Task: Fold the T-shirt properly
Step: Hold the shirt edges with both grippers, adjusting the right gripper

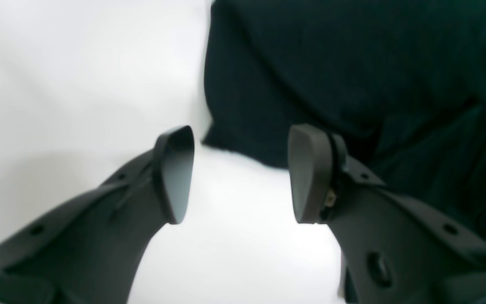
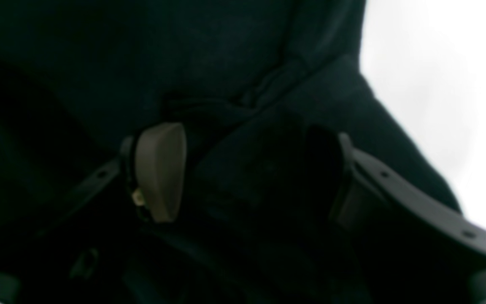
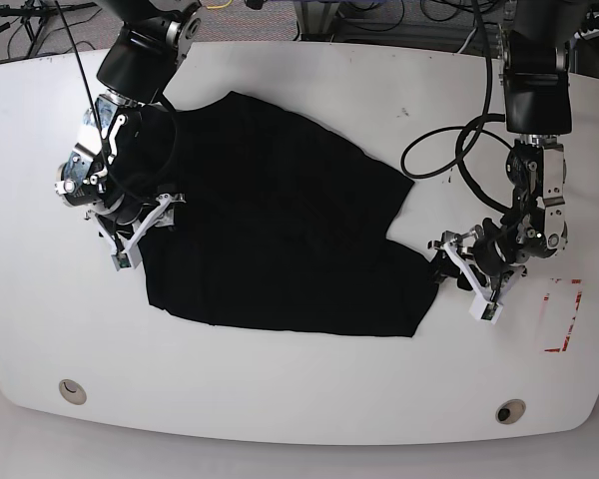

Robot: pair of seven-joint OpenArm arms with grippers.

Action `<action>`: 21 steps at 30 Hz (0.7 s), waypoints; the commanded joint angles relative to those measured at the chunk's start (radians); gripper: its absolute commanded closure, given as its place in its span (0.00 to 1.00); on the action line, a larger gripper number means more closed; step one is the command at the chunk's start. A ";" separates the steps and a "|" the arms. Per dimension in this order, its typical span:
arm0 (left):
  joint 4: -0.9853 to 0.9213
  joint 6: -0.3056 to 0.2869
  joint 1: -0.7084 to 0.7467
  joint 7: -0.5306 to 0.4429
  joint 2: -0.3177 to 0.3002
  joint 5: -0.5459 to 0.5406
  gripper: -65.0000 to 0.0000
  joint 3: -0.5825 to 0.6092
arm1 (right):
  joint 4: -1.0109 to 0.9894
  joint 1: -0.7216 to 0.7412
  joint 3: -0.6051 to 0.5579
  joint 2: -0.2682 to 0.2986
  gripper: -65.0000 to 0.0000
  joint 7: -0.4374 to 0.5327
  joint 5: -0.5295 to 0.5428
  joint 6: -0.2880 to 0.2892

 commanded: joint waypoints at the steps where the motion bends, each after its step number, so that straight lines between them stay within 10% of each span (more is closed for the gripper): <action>1: 0.013 -0.002 -0.026 -0.016 -0.011 -0.014 0.48 -0.003 | 0.017 0.026 0.002 0.016 0.33 0.020 0.003 0.002; 17: 0.055 -0.003 -0.007 -0.005 -0.012 -0.015 0.48 -0.002 | -0.052 0.002 0.006 0.047 0.33 0.048 0.016 0.002; 21: 0.018 0.000 -0.019 -0.016 -0.014 -0.009 0.48 -0.005 | -0.041 0.004 -0.001 0.034 0.58 0.046 0.008 0.002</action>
